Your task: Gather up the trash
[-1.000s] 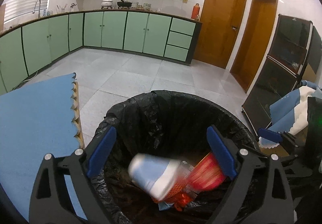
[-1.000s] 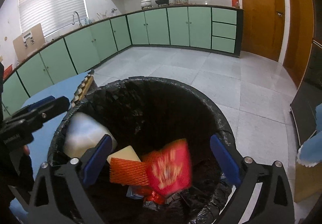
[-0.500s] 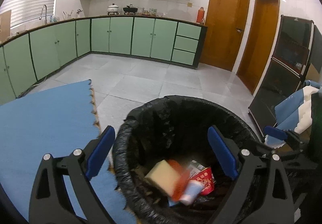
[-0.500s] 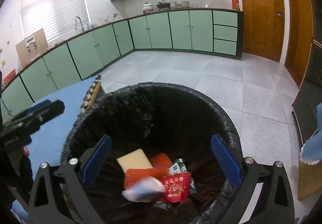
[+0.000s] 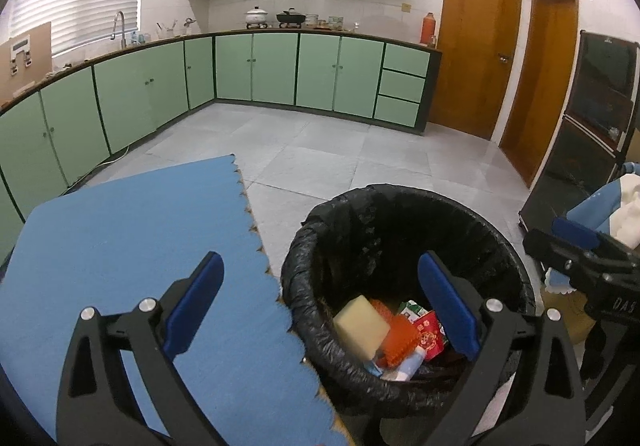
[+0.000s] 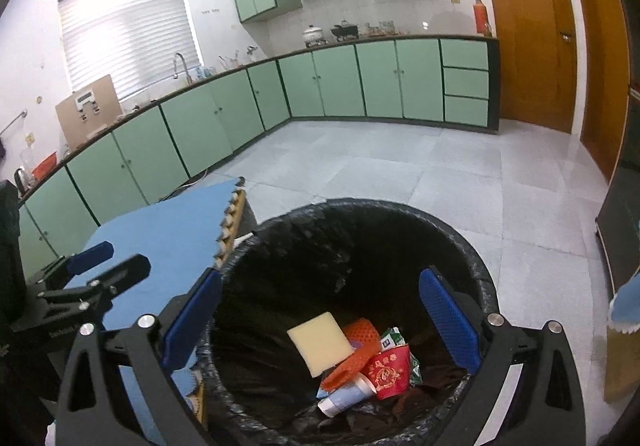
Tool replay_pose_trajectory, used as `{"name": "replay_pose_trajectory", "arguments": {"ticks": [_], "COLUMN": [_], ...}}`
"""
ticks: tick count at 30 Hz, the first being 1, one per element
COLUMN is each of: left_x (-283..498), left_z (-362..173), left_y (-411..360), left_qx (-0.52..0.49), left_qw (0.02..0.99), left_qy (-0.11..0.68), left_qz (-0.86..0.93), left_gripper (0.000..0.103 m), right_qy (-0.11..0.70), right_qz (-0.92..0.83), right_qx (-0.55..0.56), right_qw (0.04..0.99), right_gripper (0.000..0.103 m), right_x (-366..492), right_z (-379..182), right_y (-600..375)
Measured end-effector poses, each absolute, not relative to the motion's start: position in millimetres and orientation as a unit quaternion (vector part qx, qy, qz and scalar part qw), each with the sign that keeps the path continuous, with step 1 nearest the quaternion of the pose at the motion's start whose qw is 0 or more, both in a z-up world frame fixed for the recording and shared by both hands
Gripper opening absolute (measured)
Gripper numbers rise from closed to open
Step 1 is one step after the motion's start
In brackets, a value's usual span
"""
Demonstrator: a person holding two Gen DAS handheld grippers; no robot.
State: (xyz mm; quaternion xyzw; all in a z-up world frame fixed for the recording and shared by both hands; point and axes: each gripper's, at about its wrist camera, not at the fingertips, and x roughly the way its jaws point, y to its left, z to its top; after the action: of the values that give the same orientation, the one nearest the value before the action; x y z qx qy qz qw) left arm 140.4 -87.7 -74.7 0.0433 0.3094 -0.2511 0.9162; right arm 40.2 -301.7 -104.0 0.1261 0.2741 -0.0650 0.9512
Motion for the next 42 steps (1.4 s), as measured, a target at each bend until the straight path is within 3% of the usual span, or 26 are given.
{"name": "replay_pose_trajectory", "arguments": {"ticks": [42], "left_x": [99], "left_z": [-35], "left_y": [-41], "left_qx": [0.048], "left_qw": [0.934], "left_qy": [0.278], "left_qz": [-0.218], "left_gripper": [0.095], "right_qy": [0.263], "right_qz": [-0.039], "right_qx": [0.097], "right_qw": [0.959], "right_gripper": [0.097], "right_x": [25], "right_z": [-71], "right_y": [-255]}}
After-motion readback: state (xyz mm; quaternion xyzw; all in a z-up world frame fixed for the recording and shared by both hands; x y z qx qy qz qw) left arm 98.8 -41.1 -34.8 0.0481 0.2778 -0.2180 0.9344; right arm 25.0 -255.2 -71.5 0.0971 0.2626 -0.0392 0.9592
